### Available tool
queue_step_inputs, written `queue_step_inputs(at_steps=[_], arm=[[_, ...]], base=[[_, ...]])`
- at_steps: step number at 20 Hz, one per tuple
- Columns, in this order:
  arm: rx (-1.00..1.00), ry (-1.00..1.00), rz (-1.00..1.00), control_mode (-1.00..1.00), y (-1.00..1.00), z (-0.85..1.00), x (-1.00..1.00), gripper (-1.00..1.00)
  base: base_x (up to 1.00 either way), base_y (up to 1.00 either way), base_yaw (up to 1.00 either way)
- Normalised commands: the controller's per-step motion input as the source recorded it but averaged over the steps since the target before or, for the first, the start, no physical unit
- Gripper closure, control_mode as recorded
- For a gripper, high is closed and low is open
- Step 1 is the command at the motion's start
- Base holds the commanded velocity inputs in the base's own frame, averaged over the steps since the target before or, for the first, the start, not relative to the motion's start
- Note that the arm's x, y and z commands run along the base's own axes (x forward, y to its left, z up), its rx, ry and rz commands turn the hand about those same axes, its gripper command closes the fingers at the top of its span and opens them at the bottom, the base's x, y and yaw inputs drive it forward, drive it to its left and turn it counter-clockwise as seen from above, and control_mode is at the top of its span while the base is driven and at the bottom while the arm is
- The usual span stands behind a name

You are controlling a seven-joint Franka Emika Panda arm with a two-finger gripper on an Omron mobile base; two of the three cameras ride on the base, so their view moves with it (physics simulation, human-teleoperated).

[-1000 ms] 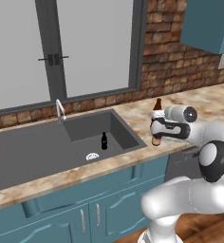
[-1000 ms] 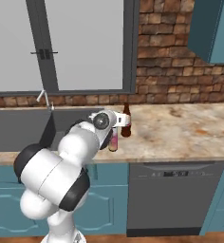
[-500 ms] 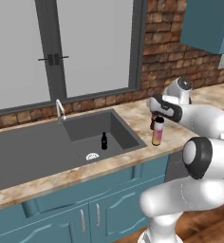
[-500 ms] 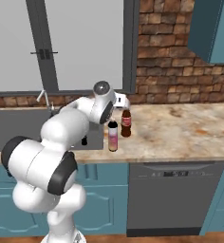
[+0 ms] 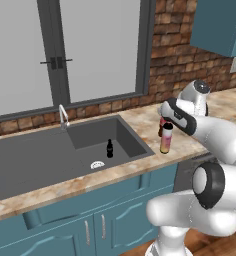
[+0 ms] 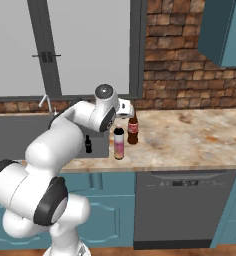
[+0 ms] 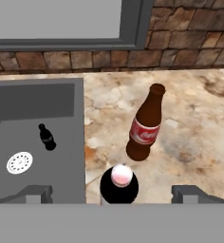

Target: Place the large bottle from the dining counter next to the other large bottle outside the sink, and place the small bottle from the dining counter next to the other small bottle inside the sink.

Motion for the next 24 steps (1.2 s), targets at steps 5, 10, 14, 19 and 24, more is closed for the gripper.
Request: queue_step_inputs(at_steps=[5,10,14,19,24], arm=[[-0.09,0.0,0.0,-1.0,0.1,-0.06,-0.32,-1.0],[-0.1,0.0,-0.02,-1.0,0.14,-0.12,-0.49,-1.0],[0.0,0.0,-0.08,-1.0,0.03,-0.1,-0.57,-1.0],[0.03,0.0,-0.15,-1.0,0.0,0.0,-0.38,-1.0],[0.03,0.0,-0.06,-1.0,0.0,-0.19,-0.2,-1.0]], base=[[0.0,0.0,0.0],[0.0,0.0,0.0],[0.0,0.0,0.0],[0.0,0.0,0.0],[0.0,0.0,0.0]])
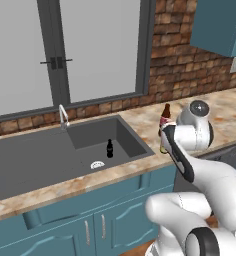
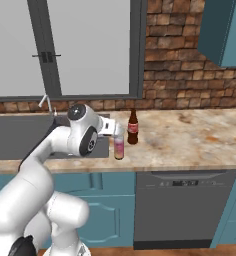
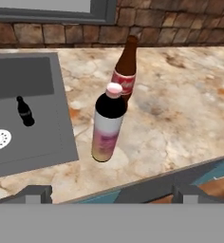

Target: Place the large bottle from the dining counter next to the other large bottle outside the sink, and place the small bottle from the dining counter next to the other small bottle inside the sink.

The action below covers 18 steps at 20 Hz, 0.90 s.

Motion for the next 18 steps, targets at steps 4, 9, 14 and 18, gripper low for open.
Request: queue_step_inputs(at_steps=[4,9,14,18], arm=[[0.03,0.0,0.01,-1.0,0.0,-0.36,-0.18,-1.0],[0.02,0.0,0.02,-1.0,0.0,-0.2,-0.07,-1.0],[0.01,0.0,0.0,1.0,0.0,-0.03,0.0,-1.0],[0.0,0.0,0.0,1.0,0.0,0.0,0.0,-1.0]], base=[[0.0,0.0,0.0],[0.0,0.0,0.0],[-0.08,0.0,0.0],[-0.38,0.17,0.0]])
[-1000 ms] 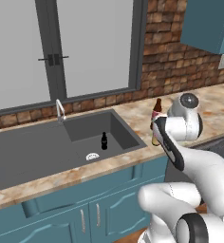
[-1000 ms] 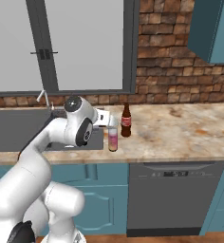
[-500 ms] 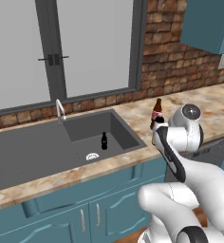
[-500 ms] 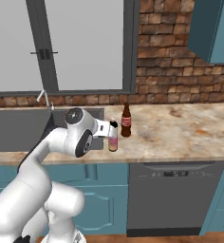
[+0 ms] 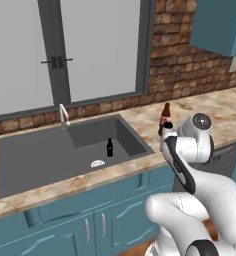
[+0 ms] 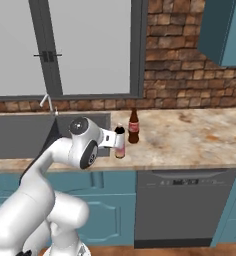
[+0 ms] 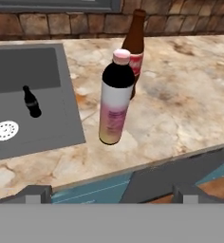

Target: Place the large bottle from the dining counter next to the other large bottle outside the sink, and place the small bottle from the dining counter next to the other small bottle inside the sink.

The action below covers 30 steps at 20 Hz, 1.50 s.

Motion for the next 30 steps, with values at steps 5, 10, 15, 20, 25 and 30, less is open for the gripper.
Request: queue_step_inputs(at_steps=[5,10,15,20,25,30], arm=[[0.0,0.0,0.0,1.0,0.0,0.0,0.0,-1.0],[0.0,0.0,0.0,1.0,0.0,0.0,0.0,-1.0],[0.0,0.0,0.0,1.0,0.0,0.0,0.0,-1.0],[0.0,0.0,0.0,1.0,0.0,0.0,0.0,-1.0],[0.0,0.0,0.0,1.0,0.0,0.0,0.0,-1.0],[0.0,0.0,0.0,1.0,0.0,0.0,0.0,-1.0]], base=[[-0.74,0.49,0.01],[-0.27,0.78,0.33],[0.0,0.84,0.57],[0.0,0.89,0.59],[-0.02,0.95,0.56],[-0.08,1.0,0.55]])
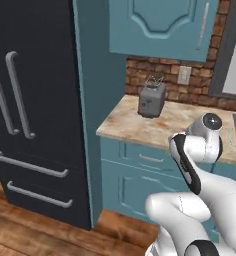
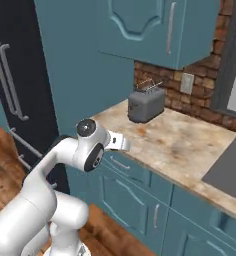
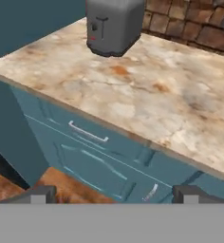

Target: Place the large bottle from the dining counter next to the other large bottle outside the sink, and place the small bottle from the dining counter next to the other small bottle inside the sink.

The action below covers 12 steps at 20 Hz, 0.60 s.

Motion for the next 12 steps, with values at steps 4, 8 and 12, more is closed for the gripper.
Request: queue_step_inputs(at_steps=[4,8,12], arm=[[0.0,0.0,0.0,1.0,0.0,0.0,0.0,-1.0],[0.0,0.0,0.0,1.0,0.0,0.0,0.0,-1.0],[0.0,0.0,0.0,1.0,0.0,0.0,0.0,-1.0]], base=[[-0.05,1.0,0.57],[-0.07,1.0,0.56],[-0.02,1.0,0.55]])
